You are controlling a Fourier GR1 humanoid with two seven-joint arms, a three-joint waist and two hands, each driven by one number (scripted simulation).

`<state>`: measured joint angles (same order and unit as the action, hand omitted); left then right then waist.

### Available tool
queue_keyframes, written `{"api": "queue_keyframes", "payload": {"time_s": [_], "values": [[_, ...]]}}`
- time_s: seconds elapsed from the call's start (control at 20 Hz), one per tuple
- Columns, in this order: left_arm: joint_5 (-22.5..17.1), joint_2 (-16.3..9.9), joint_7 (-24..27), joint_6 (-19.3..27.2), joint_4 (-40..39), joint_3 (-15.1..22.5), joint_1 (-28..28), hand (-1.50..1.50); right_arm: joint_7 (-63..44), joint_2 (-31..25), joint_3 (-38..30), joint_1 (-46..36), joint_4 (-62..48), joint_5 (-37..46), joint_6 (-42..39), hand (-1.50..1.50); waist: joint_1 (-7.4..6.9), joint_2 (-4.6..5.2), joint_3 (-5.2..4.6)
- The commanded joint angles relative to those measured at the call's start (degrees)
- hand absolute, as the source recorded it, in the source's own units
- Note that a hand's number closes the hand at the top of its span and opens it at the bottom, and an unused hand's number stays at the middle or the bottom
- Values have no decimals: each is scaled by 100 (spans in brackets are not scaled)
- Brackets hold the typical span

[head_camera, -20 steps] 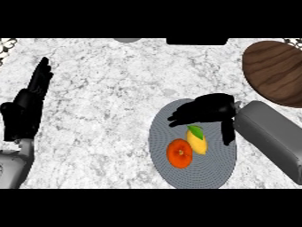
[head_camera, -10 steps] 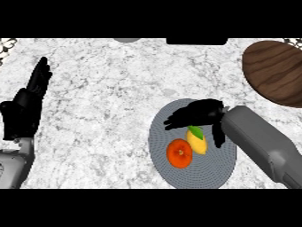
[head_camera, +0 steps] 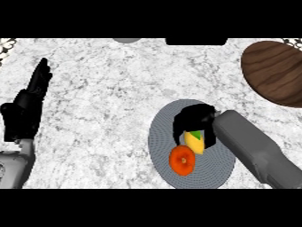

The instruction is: Pick the lemon from the placemat and place it in the bowl

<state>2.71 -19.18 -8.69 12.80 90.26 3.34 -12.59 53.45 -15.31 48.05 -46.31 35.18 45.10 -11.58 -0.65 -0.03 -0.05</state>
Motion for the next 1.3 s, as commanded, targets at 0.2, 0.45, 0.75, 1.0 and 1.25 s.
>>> {"api": "queue_keyframes", "payload": {"time_s": [0.2,0.45,0.75,1.0,1.25], "values": [[6,74,288,-212,30,-162,323,0,730,345,-301,129,-576,341,284,150,3,15,6],[-24,13,56,-339,70,-296,151,0,1051,261,-439,192,-485,341,303,150,8,17,6],[142,1,-163,-6,92,-389,268,0,-2532,628,-1601,1154,-468,-444,677,150,555,-157,-6],[168,46,-43,0,96,-369,439,0,-3658,1053,-1792,1618,739,-552,1118,150,611,-210,-22],[84,-69,-282,-93,353,-435,580,0,-3853,1074,-2461,2223,2114,-1215,1646,150,631,-242,-8]]}}
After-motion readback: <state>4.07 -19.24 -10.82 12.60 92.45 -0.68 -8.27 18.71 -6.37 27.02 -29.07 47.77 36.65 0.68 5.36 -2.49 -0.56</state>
